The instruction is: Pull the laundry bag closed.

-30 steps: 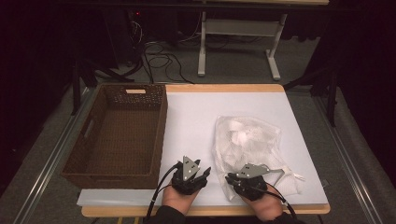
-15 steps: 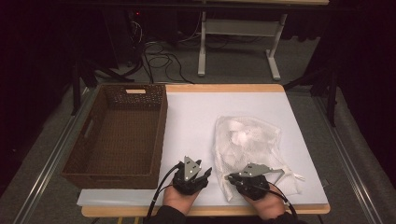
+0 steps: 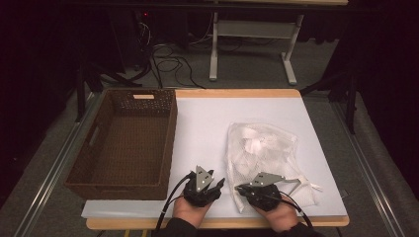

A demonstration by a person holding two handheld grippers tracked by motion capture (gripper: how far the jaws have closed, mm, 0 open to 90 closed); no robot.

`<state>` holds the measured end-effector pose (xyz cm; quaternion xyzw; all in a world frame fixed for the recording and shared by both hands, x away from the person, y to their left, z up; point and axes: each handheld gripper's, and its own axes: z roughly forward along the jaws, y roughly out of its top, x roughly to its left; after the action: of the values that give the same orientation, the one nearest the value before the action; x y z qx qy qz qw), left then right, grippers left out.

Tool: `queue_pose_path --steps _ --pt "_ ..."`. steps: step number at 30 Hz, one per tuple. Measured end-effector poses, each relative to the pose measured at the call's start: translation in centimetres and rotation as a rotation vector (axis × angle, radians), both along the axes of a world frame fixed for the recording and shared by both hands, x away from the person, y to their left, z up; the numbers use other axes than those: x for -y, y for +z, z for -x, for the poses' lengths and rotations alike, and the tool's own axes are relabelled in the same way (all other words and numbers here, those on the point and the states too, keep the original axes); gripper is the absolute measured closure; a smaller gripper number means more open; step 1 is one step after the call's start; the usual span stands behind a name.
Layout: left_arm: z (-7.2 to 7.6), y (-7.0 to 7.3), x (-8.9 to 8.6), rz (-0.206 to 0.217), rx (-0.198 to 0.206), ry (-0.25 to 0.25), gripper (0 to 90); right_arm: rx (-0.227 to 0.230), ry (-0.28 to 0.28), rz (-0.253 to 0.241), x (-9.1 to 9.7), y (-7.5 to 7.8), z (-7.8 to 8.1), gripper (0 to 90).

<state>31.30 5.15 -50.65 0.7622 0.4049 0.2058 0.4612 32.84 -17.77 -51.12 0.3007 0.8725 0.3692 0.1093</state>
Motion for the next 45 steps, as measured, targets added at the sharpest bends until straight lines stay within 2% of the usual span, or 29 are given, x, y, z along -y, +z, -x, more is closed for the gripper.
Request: queue_pose_path --steps 5,9,13,16,22,27,31,33,37,45 --pt "0.0 -0.1 0.1 0.001 -0.01 -0.006 51.1 0.004 0.015 -0.005 -0.1 0.2 0.2 87.5" --pt "0.1 -0.1 0.4 0.008 -0.006 -0.029 50.5 0.015 0.003 -0.046 0.1 0.6 0.2 87.6" --pt "0.5 0.1 0.8 0.049 -0.007 -0.069 49.7 0.038 -0.011 -0.069 0.4 1.0 0.1 87.6" --pt "0.7 0.1 1.2 0.084 -0.01 -0.097 49.3 0.057 -0.022 -0.106 0.8 1.5 0.0 87.6" --pt "1.3 0.2 2.4 0.067 -0.007 -0.159 50.2 0.112 -0.016 -0.156 1.0 3.0 0.5 87.6" --pt "1.5 0.2 2.7 0.073 -0.007 -0.174 52.5 0.145 0.008 -0.175 0.6 3.6 1.2 87.7" --pt "1.5 0.3 2.5 0.084 -0.006 -0.187 61.6 0.164 0.023 -0.175 0.3 3.9 1.7 87.6" --pt "1.5 0.4 2.3 0.096 -0.008 -0.188 68.9 0.166 0.022 -0.176 0.3 4.0 1.8 87.6" --pt "1.3 0.4 2.1 0.083 -0.01 -0.175 84.7 0.162 0.021 -0.18 0.4 4.0 1.7 87.6" --pt "1.2 0.5 2.2 0.057 -0.006 -0.162 88.2 0.166 0.022 -0.175 0.5 3.9 1.7 87.6"
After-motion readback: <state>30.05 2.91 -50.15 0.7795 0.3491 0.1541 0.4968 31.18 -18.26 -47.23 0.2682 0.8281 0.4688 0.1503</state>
